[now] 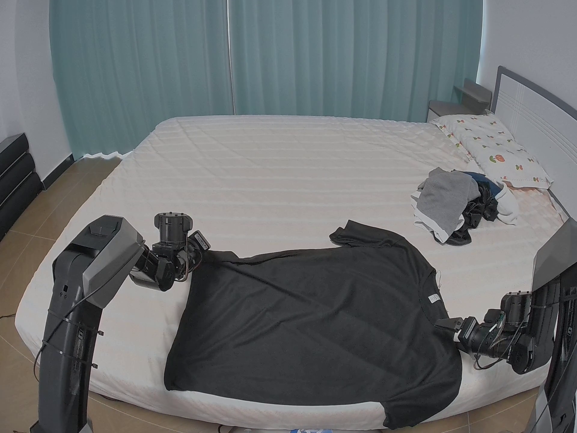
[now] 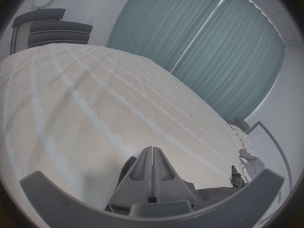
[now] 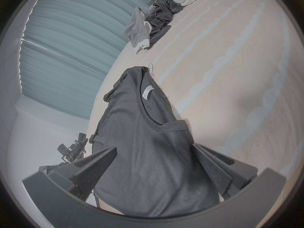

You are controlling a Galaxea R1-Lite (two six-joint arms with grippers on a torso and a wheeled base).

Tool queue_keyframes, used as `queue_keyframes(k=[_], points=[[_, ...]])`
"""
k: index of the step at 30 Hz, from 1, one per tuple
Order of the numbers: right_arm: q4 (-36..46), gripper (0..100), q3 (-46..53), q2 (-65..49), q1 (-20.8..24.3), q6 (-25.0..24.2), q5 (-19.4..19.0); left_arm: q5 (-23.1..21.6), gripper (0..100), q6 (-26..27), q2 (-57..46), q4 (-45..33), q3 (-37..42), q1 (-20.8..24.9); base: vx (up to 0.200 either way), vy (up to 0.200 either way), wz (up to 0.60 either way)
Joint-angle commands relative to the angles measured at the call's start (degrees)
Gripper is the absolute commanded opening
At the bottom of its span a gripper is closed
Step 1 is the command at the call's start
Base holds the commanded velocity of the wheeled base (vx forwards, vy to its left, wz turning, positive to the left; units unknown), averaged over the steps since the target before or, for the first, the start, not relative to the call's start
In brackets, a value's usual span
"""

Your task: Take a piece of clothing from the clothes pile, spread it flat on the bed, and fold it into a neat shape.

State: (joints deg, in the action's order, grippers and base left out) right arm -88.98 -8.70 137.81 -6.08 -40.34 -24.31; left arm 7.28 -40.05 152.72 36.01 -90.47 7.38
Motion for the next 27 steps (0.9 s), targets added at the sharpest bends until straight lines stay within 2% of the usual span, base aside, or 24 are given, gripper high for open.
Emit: queue_keyframes(k=[1, 5, 6, 9, 12, 13, 15, 18, 24, 27], points=[[-0.4, 100, 0.0, 0.0, 0.2, 0.0, 0.1, 0.2, 0, -0.9, 0.6, -0.1, -0.1, -0.3, 0.0, 0.0, 0.0], [-0.4, 100, 0.0, 0.0, 0.2, 0.0, 0.1, -0.4, 0, -3.2, -1.0, -0.5, 0.6, -0.3, 0.0, 0.0, 0.0], [-0.4, 100, 0.0, 0.0, 0.1, 0.0, 0.1, -1.0, 100, -3.3, -1.6, -0.6, 1.7, -0.3, 0.0, 0.0, 0.0], [-0.4, 100, 0.0, 0.0, 0.2, 0.0, 0.1, -2.9, 100, -3.5, -2.2, -0.2, 2.7, -0.3, 0.0, 0.0, 0.0], [-0.4, 100, 0.0, 0.0, 0.2, 0.0, 0.1, -7.5, 100, -7.6, -4.1, -0.6, 3.9, -1.0, 0.0, 0.0, 0.0], [-0.4, 100, 0.0, 0.0, 0.2, 0.0, 0.1, -7.6, 100, -7.8, -4.2, -0.6, 3.9, -1.1, 0.0, 0.0, 0.0], [-0.4, 100, 0.0, 0.0, 0.2, 0.0, 0.1, -12.1, 100, -11.3, -6.1, -1.3, 4.6, -1.9, 0.0, 0.0, 0.0], [-0.4, 100, 0.0, 0.0, 0.2, 0.0, 0.1, -15.7, 100, -11.9, -7.0, -3.8, 5.7, -2.6, 0.0, 0.0, 0.0], [-0.4, 100, 0.0, 0.0, 0.2, 0.0, 0.1, -15.7, 100, -11.9, -7.6, -5.6, 6.3, -3.0, 0.0, 0.0, 0.0], [-0.4, 100, 0.0, 0.0, 0.2, 0.1, 0.1, -15.9, 100, -11.6, -9.9, -5.2, 9.5, -3.7, 0.0, 0.0, 0.0]])
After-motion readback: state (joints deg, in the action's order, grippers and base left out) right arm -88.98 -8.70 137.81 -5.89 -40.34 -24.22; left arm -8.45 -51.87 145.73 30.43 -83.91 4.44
